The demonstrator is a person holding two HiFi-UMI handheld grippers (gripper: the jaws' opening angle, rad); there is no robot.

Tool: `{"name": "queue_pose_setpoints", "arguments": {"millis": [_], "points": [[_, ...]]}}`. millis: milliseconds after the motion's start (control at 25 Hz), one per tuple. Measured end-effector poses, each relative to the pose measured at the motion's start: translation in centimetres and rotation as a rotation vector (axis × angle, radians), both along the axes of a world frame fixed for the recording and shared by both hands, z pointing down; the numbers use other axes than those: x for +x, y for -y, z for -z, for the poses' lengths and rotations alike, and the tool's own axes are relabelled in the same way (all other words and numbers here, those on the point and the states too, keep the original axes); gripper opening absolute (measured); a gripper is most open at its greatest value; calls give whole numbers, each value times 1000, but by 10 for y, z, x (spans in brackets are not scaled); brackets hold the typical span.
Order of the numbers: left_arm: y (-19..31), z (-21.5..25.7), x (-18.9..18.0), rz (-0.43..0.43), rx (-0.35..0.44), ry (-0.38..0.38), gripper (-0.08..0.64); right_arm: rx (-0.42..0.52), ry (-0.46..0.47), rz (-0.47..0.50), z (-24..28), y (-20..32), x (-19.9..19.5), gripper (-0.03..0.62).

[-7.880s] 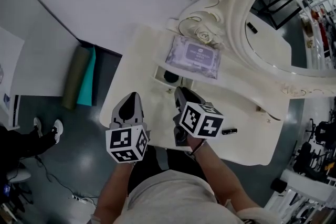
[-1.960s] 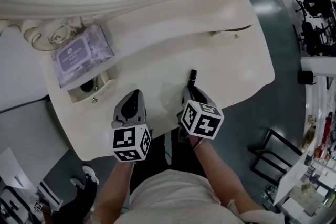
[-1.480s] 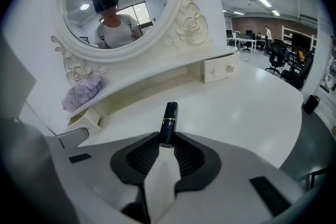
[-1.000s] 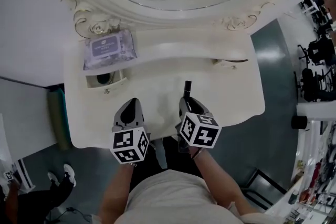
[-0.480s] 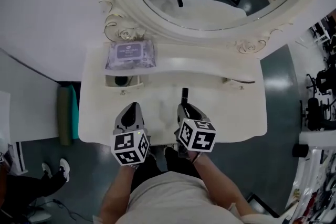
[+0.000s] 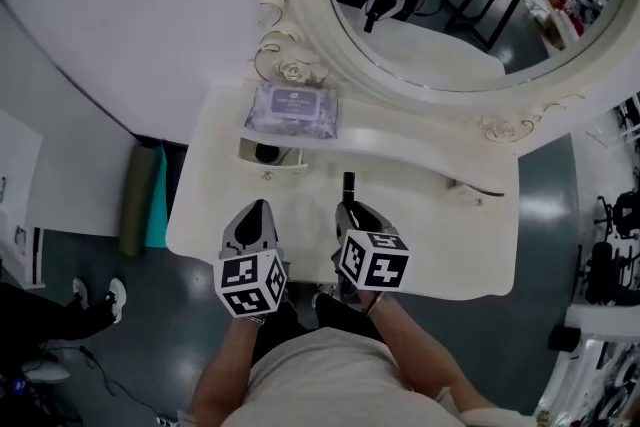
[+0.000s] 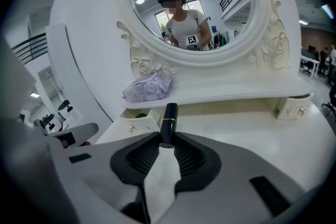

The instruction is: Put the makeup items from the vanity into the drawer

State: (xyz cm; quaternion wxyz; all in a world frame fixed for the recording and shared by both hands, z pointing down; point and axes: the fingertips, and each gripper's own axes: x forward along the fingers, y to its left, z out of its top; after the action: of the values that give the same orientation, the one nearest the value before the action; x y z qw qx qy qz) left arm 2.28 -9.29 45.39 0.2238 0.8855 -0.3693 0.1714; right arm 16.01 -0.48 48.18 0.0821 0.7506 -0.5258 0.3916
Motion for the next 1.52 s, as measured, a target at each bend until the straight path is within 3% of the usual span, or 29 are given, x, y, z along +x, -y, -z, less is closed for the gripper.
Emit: {"name": "queue_pose_setpoints", "arguments": {"millis": [760, 1520], "points": [[20, 9, -69, 258, 20, 2, 4, 10, 16, 339, 7, 66, -64, 101], [45, -20, -74, 345, -55, 7, 3, -82, 69, 508, -14, 108, -88, 100]]}}
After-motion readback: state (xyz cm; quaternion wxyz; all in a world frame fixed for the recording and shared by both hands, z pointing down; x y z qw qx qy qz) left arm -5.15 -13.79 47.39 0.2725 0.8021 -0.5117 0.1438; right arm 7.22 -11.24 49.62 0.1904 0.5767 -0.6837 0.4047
